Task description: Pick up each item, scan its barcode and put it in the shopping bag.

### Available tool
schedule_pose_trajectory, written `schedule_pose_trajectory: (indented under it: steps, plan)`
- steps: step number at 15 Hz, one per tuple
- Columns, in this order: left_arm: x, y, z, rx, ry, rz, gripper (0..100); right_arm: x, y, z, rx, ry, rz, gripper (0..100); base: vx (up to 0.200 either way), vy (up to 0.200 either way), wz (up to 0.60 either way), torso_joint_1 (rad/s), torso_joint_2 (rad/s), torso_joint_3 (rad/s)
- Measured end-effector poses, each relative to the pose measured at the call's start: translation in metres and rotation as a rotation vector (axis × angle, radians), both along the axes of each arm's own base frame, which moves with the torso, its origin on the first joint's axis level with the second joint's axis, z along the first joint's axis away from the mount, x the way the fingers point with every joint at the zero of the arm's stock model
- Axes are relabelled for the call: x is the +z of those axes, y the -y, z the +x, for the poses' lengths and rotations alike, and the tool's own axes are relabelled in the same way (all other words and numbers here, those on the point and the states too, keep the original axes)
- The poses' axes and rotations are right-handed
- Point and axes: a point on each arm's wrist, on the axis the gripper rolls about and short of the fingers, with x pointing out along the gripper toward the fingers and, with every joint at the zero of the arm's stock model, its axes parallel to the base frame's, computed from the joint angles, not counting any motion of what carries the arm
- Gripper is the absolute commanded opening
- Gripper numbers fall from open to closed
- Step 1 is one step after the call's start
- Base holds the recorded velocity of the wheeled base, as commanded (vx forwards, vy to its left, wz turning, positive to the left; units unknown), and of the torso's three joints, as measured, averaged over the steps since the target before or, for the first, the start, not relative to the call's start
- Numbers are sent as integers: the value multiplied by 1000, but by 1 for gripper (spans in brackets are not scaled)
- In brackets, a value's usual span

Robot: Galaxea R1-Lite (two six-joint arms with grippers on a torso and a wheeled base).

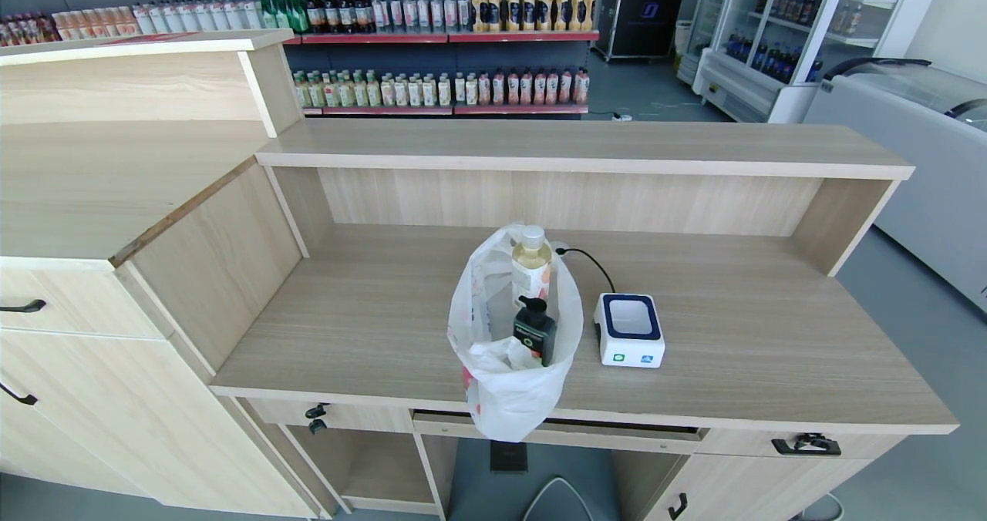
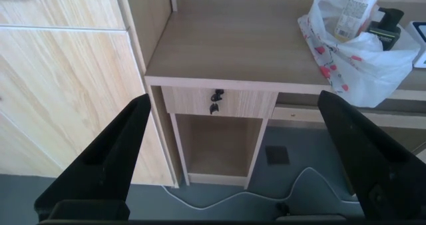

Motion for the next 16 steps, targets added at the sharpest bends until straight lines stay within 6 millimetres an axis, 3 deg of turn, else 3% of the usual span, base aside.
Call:
schedule_pose_trajectory:
  steps: [16]
  plan:
    - [0, 0, 0, 0, 0, 0, 100, 0, 0, 0, 0, 2, 0, 100, 0, 0, 0, 0, 0, 0]
